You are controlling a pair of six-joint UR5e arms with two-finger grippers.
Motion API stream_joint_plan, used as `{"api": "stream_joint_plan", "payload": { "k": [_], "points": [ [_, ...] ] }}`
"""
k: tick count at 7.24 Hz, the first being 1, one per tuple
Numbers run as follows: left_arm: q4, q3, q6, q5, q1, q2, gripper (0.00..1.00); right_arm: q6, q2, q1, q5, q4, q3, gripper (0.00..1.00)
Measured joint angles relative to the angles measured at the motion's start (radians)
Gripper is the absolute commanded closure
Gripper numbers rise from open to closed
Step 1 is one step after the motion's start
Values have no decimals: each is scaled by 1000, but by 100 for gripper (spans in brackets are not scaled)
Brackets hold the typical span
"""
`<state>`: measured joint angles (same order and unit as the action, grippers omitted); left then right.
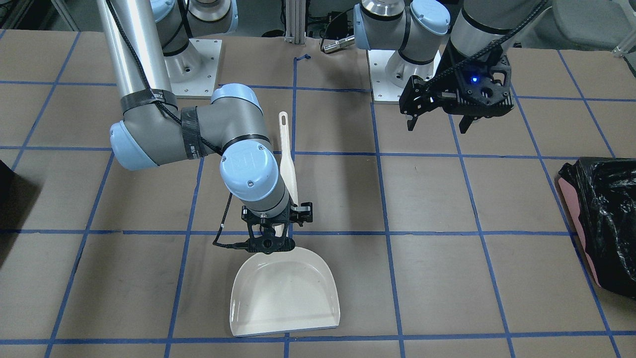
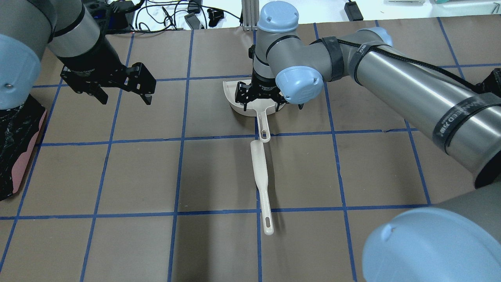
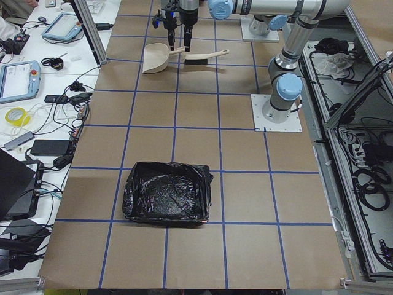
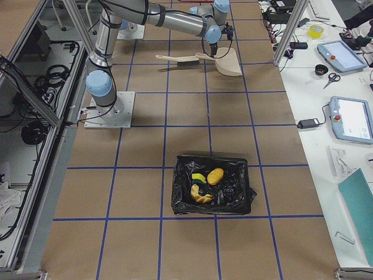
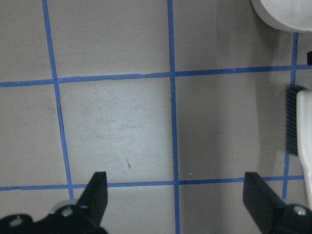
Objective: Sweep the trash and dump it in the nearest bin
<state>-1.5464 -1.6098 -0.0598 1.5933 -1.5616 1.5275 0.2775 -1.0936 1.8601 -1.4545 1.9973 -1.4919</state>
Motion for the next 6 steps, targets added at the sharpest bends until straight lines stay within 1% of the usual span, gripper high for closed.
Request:
{"api": "stream_joint_plan", "payload": {
  "k": [2,3,4,6],
  "points": [
    [-1,0,0,4,0,-2,0,-2,-104,-9,-73,-18,-10,1],
    [0,0,0,5,-1,-3,0,-3,-159,-14,-119,-65,-13,2],
    [0,1,0,6,-1,-3,0,-1,-220,-29,-150,-129,-18,1],
    [-3,1,0,6,-1,-4,0,-16,-331,-116,-164,-209,-36,0]
  ]
}}
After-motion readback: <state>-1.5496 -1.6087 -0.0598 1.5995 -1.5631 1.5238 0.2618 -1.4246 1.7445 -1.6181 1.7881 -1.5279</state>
